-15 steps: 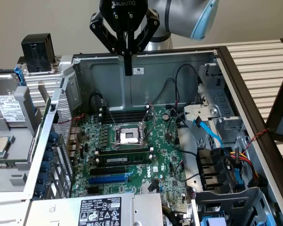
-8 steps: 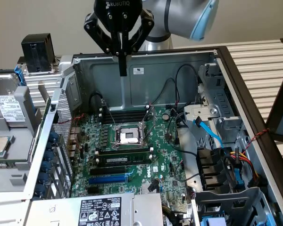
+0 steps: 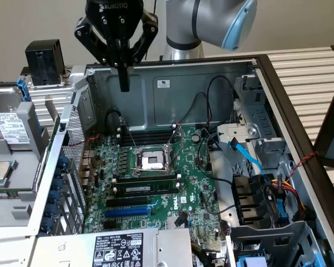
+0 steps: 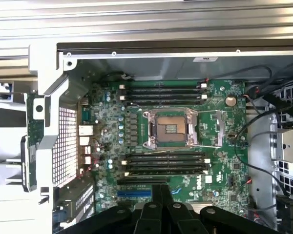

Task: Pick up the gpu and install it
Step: 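Reach for the gpu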

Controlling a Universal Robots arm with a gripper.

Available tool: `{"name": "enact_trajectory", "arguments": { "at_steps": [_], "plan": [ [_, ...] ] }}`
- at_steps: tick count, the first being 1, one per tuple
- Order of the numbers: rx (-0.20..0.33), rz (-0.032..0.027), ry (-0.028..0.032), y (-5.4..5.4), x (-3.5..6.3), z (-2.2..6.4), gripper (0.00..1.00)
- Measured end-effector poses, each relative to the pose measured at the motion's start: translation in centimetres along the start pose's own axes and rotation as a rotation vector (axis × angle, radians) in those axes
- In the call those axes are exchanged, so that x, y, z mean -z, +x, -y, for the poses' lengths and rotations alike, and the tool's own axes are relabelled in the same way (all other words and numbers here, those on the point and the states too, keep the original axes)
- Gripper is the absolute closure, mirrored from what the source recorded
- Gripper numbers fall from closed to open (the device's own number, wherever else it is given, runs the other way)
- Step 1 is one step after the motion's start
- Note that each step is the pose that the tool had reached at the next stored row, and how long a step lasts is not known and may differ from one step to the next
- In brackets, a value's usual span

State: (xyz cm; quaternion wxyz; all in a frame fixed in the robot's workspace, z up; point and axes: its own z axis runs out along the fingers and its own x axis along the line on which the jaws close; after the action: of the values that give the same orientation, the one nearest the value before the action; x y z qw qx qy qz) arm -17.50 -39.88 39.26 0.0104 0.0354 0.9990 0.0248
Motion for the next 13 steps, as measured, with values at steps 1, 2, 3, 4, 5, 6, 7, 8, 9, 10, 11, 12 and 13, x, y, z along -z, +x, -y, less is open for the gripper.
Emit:
{"name": "enact_trajectory", "arguments": {
  "at_steps": [1,2,3,4,5,6,7,8,9,10,11,12,13],
  "plan": [
    [0.000,0.0001,-0.0001,0.4,0.01,0.03,0.89],
    [0.000,0.0000,0.0000,0.9,0.02,0.06,0.89],
    [0.000,0.0001,-0.0001,1.4,0.03,0.09,0.89],
    [0.000,0.0000,0.0000,1.8,0.04,0.13,0.89],
    [0.000,0.0000,0.0000,2.3,0.05,0.16,0.89],
    [0.000,0.0000,-0.0001,2.7,0.06,0.19,0.89],
    [0.000,0.0000,-0.0001,3.2,0.07,0.22,0.89],
    [0.000,0.0001,-0.0001,3.7,0.08,0.26,0.89],
    [0.000,0.0001,-0.0001,4.1,0.09,0.29,0.89],
    [0.000,0.0000,0.0000,4.6,0.10,0.32,0.89],
    [0.000,0.0001,-0.0001,5.0,0.11,0.35,0.89],
    [0.000,0.0000,0.0000,5.5,0.12,0.38,0.89],
    [0.000,0.0001,-0.0001,5.9,0.13,0.42,0.89]
  ]
}}
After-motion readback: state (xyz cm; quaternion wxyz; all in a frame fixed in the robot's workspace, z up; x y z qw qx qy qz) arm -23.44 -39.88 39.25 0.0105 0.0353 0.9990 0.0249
